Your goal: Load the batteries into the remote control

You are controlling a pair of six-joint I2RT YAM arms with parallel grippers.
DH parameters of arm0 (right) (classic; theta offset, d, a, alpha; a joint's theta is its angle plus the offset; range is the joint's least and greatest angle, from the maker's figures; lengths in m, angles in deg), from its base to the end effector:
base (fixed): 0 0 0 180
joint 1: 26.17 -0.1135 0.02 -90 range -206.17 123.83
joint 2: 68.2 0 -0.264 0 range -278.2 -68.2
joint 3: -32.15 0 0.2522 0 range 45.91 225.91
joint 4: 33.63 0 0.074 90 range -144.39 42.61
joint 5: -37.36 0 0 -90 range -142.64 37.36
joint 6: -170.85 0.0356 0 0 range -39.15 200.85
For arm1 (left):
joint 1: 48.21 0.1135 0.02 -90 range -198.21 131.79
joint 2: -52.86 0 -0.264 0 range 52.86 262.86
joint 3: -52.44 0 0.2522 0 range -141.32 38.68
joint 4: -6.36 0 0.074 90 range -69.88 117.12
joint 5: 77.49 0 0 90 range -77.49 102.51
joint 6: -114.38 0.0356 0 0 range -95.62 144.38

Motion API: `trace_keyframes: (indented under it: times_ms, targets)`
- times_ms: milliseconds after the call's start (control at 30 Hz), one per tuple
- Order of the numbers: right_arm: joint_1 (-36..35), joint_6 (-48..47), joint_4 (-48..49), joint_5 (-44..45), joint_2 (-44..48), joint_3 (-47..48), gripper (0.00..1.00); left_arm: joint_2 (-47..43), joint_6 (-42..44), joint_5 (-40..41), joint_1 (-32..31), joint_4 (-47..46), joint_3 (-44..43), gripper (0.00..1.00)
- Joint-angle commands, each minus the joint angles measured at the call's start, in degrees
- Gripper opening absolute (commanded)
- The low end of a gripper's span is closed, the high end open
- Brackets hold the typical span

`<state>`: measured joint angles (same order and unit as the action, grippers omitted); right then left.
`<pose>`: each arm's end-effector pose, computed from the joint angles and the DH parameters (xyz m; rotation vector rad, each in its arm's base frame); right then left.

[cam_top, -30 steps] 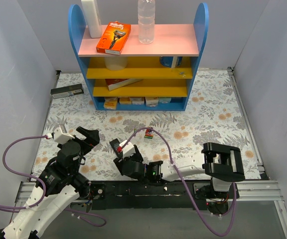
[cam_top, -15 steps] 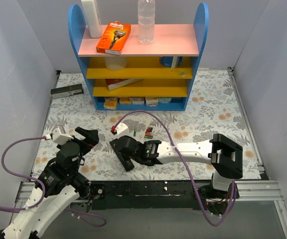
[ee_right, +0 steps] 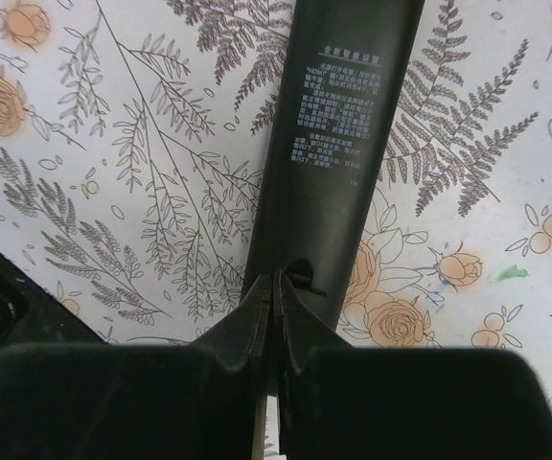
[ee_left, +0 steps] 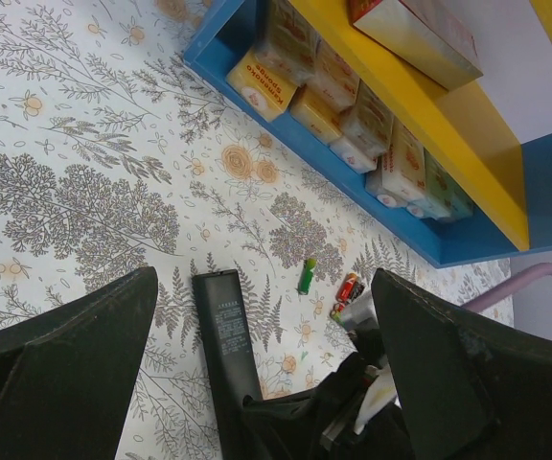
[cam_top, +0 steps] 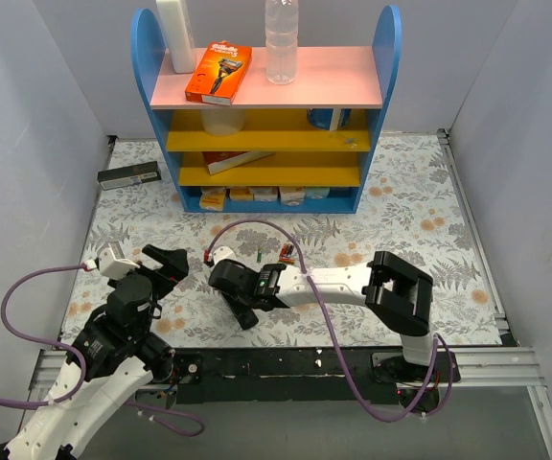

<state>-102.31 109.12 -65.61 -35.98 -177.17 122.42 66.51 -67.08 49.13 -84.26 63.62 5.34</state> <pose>0.1089 0.3987 0.1987 -0.8800 2.2996 0.4735 0.0673 -0.0227 0.2734 -1.2810 1.5334 -0.8559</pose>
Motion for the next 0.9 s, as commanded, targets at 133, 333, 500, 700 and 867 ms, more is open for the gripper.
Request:
trace_keyframes:
  times_ms: [133,333,500,700,867]
  targets:
    - [0.2,3.4,-5.1,-6.5,-2.3,0.1,0.06,-0.6,-0.1,1.8,0.3,1.1,0.1,0.95]
    - [-0.1,3.9,-4.9,-9.2,-1.9,-1.1,0.05,-0.6,-0.1,1.7,0.3,1.0,0.1,0.95]
    - [0.8,0.9,-1.1,-5.7,3.7,1.1,0.12,-0.3,0.4,1.2,0.3,0.4,0.1,0.95]
    - [8.2,0.1,1.6,-2.4,13.8,-3.1,0.58,0.0,2.9,-0.9,0.3,-0.6,-0.5,0.98]
    - [19.6,2.8,-0.2,3.0,29.3,-15.8,0.79,0.5,4.0,0.5,0.3,-0.3,-4.3,0.98]
